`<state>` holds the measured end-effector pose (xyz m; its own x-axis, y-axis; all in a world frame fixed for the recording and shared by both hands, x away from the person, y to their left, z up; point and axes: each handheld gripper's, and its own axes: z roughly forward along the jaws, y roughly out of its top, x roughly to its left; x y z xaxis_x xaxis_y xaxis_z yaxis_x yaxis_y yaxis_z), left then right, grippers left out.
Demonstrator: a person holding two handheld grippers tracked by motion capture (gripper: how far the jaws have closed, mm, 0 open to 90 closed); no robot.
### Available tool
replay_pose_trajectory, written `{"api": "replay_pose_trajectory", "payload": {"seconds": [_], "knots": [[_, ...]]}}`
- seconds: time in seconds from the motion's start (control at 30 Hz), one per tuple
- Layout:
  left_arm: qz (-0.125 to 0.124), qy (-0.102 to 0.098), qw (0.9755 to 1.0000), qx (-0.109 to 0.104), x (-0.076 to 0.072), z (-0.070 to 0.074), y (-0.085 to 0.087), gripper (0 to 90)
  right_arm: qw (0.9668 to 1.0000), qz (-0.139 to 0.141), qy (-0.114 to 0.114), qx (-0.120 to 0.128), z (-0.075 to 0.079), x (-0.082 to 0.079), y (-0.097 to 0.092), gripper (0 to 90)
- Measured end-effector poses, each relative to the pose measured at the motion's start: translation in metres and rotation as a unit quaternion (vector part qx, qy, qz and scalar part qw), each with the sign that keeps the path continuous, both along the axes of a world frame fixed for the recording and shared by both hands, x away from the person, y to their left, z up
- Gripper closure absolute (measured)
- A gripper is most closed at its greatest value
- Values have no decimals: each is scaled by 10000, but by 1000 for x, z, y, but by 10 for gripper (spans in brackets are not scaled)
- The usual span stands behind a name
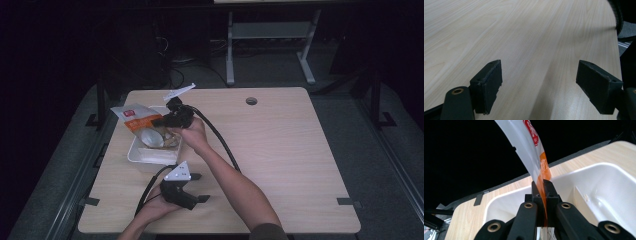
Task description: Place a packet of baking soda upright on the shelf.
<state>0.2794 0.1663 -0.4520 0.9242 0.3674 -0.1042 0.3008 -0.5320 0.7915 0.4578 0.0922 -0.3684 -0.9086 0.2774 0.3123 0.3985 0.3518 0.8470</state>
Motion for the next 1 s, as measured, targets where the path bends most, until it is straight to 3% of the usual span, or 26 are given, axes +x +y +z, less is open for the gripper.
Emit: {"api": "replay_pose_trajectory", "payload": {"seconds": [0.13, 0.23, 0.4, 0.67, 1.0], "knots": [[-12, 9, 10000, 15, 0, -1, -1, 207, 9999, -84, 108, 6, -13, 1, -5, 896], [-23, 0, 10000, 33, 0, -1, -2, 207, 9999, -96, 110, 12, -14, 1, -7, 882], [-41, -14, 10000, 47, 0, -1, -2, 207, 9994, -81, -1, -332, -12, -2, -11, 812], [-51, 8, 10000, 83, 0, -2, -4, 207, 9956, -25, -87, -927, -23, -8, -19, 778], [-67, 11, 9999, 99, -1, -2, -5, 207, 9939, -20, -53, -1101, -32, -10, -22, 817]]}}
